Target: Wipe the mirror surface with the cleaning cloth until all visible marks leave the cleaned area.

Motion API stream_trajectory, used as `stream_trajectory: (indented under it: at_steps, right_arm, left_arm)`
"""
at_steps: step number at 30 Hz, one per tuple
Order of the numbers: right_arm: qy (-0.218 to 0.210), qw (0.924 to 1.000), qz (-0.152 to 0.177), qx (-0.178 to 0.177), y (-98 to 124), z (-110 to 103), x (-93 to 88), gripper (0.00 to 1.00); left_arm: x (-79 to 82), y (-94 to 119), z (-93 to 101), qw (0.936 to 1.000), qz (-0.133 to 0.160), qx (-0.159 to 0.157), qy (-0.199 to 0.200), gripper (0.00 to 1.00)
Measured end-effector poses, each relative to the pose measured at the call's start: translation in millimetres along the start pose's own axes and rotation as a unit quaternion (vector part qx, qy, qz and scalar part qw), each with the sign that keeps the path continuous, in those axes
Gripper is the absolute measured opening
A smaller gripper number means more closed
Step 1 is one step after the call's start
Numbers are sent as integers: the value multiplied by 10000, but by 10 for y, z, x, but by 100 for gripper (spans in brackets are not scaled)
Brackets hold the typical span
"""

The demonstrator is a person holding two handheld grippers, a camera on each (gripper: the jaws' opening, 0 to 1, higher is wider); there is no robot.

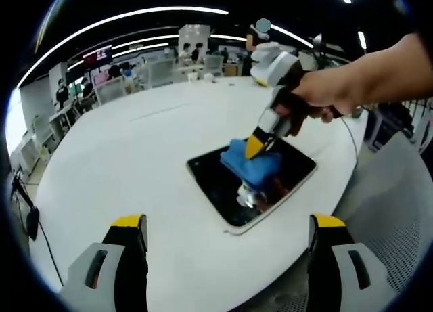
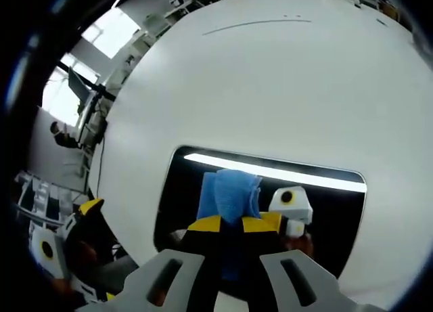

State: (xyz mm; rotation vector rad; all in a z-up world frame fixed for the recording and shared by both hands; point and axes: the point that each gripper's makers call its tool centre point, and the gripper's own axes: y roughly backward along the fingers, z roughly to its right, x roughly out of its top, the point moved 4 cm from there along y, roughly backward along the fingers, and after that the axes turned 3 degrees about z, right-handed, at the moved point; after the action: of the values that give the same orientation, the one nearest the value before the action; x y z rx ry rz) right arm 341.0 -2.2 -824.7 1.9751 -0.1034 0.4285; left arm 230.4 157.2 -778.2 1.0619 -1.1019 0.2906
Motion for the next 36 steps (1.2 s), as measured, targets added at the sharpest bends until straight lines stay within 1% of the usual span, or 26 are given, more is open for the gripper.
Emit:
stream_trajectory:
  at_steps: [3,6,8,11,17,19,23,25,31,36]
  right_arm:
    - [-16,10000,6,-18,47,43,-26,3]
    - [-66,10000,16,-38,71,73,-39,3]
    - [-43,10000,9,-46,79,73,-43,3]
    - [-39,10000,2,-47,97,93,-49,3]
    - [-12,10000,-6,-45,134,154,-61,3]
    - [-11,10000,-17,-47,124,194,-47,3]
    - [48,9999,-30,-84,148,286,-45,3]
    - [15,9999,-47,-95,156,335,-41,3]
    - [-25,9999,-58,-92,192,429,-57,3]
    - [-36,10000,-65,-55,225,459,-74,3]
  left_arm:
    - [1,-4,-1,10000,5,0,-29,100]
    - [-3,-6,-5,10000,10,-3,24,100]
    - [6,-7,16,9995,66,-106,278,100]
    - [-3,-6,13,9999,24,-73,127,100]
    - [-17,-10,19,9998,6,-105,150,100]
    - [-30,-12,21,9999,-44,-105,83,100]
    - [-28,-13,10,9999,-23,-72,95,100]
    - [-28,-17,14,10000,-32,-78,30,100]
    - [-49,-19,-10,9999,-100,-28,48,100]
    - [-34,-19,-15,10000,-66,-4,20,100]
